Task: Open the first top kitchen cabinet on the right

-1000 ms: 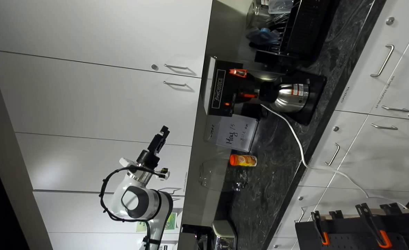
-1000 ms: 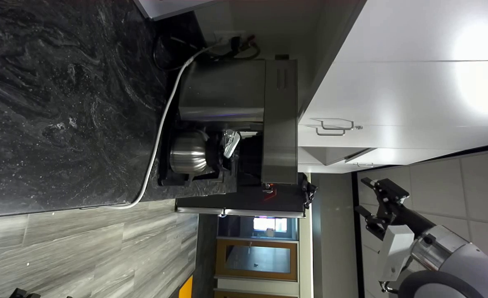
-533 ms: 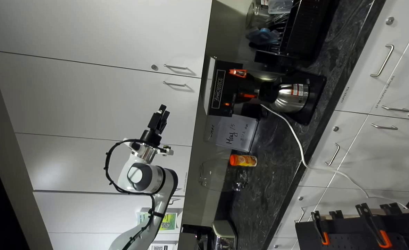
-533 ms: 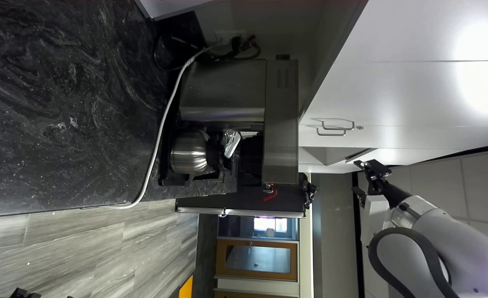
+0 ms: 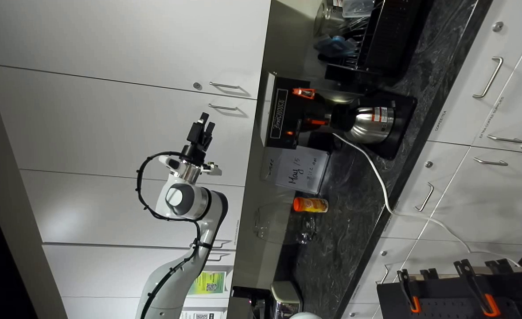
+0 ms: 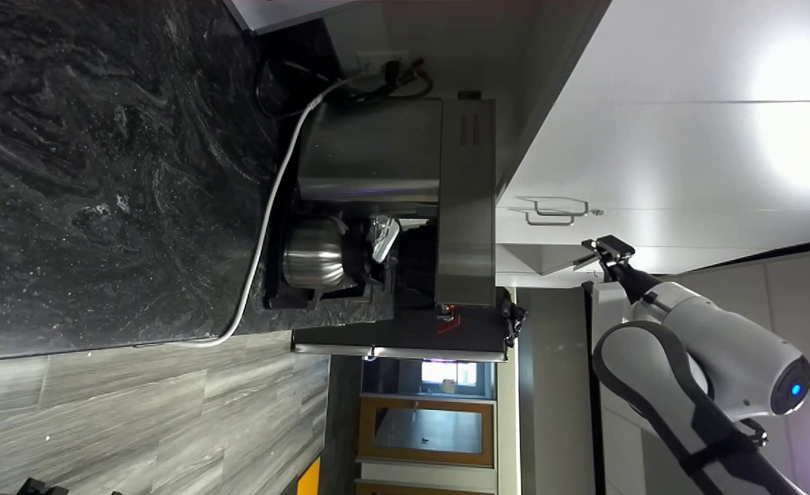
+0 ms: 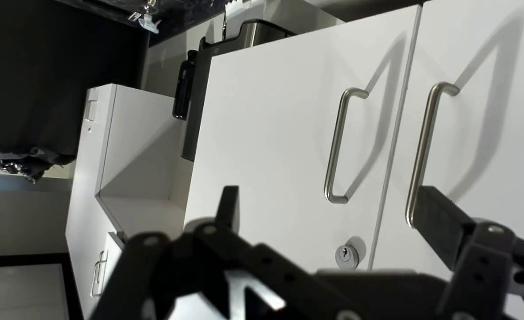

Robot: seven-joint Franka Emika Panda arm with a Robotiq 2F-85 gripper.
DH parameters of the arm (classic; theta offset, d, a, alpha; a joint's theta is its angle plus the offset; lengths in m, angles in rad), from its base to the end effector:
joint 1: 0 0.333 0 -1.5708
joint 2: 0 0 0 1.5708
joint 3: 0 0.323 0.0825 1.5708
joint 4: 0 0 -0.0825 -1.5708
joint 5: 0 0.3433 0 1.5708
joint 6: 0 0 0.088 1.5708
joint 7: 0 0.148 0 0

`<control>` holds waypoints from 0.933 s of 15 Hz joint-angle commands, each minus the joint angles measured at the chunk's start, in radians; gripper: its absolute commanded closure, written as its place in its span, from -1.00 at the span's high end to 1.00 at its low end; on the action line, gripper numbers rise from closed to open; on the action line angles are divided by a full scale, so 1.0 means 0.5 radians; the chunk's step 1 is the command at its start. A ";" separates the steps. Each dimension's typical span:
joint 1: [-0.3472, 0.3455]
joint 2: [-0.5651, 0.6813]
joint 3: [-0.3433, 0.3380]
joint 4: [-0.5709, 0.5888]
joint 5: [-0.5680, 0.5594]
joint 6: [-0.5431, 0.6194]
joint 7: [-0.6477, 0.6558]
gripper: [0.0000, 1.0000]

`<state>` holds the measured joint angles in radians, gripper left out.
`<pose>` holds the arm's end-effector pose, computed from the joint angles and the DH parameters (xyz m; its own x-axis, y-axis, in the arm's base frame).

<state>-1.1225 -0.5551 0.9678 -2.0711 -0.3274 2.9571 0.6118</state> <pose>0.5209 0.0671 0.6738 0.3248 0.0651 0.9435 -0.3676 -0.9105 0.1894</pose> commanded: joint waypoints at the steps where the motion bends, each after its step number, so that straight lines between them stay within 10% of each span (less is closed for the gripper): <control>1: -0.269 0.108 0.237 0.204 0.018 0.015 -0.069 1.00; 14: -0.343 0.261 0.374 0.263 0.167 0.040 -0.209 1.00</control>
<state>-1.2619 -0.4906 1.1146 -1.9796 -0.2702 2.9574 0.5689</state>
